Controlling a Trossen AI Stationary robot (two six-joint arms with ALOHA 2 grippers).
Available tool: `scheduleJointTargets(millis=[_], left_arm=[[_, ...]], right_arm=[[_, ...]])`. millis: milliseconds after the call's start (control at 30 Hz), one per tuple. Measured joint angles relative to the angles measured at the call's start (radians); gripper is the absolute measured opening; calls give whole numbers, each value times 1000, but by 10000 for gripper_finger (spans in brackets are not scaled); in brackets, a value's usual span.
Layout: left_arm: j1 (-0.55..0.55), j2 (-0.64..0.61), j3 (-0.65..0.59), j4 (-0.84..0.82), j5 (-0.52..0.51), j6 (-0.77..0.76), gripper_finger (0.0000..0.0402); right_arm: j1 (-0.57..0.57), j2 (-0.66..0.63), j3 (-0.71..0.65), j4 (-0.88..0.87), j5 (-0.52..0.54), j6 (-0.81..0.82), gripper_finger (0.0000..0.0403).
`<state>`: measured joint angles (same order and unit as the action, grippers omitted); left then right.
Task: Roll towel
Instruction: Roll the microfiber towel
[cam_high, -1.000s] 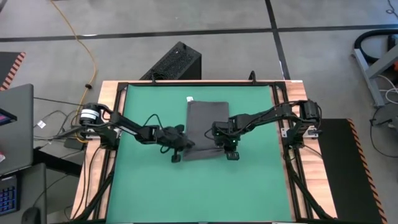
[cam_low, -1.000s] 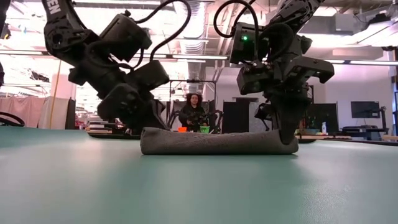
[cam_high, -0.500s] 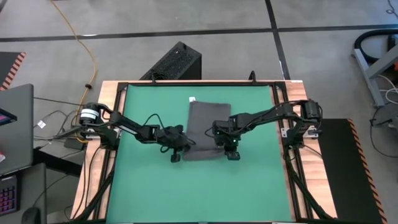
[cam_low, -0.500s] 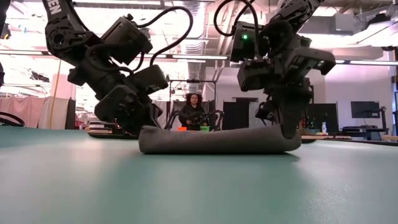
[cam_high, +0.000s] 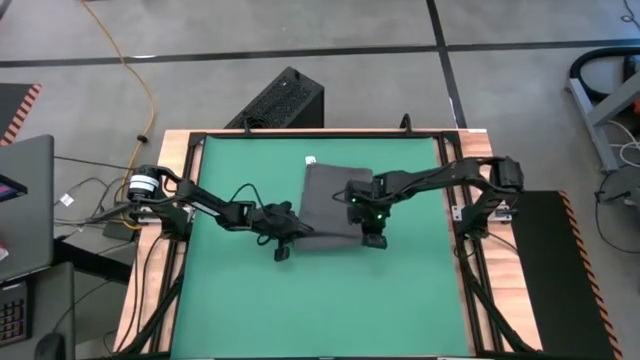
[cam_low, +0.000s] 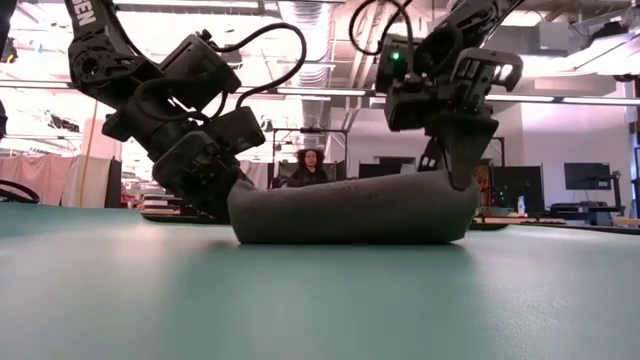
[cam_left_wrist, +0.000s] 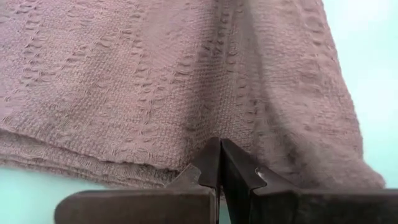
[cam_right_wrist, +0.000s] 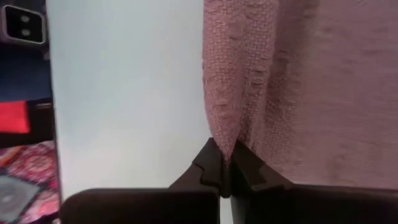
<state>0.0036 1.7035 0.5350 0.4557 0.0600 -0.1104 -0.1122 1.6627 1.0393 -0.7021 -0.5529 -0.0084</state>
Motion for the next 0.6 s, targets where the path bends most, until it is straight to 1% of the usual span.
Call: scheduleJointTargets(millis=[200, 433, 600], left_arm=[[-1, 0, 0, -2, -1, -21, 0], [-1, 0, 0, -9, 0, -42, 0], [-1, 0, 0, -9, -1, -67, 0]], right_arm=[[-3, 58, 0, -3, -89, 3, 21], [-57, 59, 0, -34, -218, 30, 21], [-100, 59, -1, -57, -233, 60, 21]])
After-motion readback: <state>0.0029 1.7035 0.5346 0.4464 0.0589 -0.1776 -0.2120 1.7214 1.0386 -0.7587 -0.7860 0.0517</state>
